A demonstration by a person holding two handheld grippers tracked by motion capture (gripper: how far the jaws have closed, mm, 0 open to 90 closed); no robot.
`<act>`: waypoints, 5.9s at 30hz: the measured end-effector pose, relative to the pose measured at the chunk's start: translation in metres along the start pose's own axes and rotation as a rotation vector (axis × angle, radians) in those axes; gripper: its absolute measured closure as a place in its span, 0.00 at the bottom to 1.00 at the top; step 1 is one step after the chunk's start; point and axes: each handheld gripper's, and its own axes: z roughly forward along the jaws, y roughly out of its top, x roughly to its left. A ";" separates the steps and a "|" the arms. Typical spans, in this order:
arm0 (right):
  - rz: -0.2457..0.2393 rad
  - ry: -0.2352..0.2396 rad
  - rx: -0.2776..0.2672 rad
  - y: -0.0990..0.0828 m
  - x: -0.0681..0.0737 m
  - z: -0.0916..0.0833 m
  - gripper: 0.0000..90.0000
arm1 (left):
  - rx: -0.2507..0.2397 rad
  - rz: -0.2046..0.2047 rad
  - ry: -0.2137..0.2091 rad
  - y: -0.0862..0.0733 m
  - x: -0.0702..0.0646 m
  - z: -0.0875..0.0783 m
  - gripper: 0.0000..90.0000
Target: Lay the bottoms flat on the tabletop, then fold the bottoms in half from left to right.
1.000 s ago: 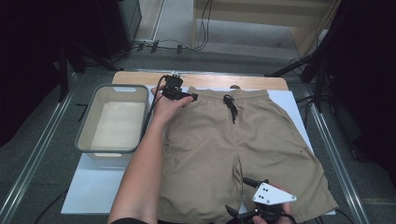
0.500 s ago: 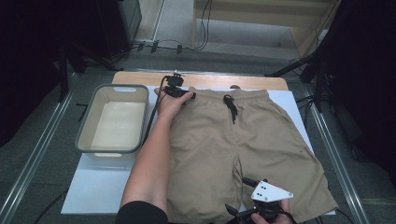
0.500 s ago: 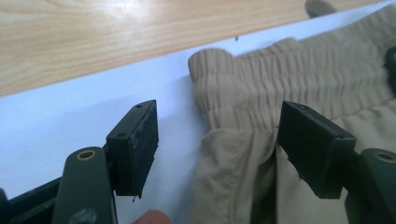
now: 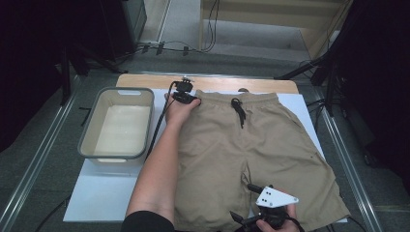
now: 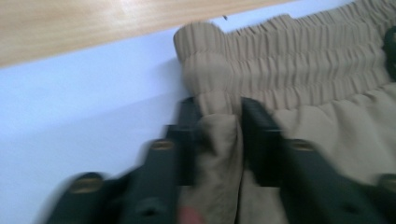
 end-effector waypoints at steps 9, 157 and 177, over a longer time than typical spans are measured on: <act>0.031 0.010 -0.006 0.003 -0.003 -0.002 0.00 | -0.119 -0.041 0.000 0.020 -0.007 -0.035 0.94; -0.224 0.196 -0.256 0.072 0.095 -0.036 0.95 | -0.239 0.079 0.163 0.035 -0.010 -0.127 0.93; -0.072 -0.017 -0.267 0.019 0.038 -0.097 0.95 | -0.242 0.137 0.139 0.051 -0.049 -0.110 0.93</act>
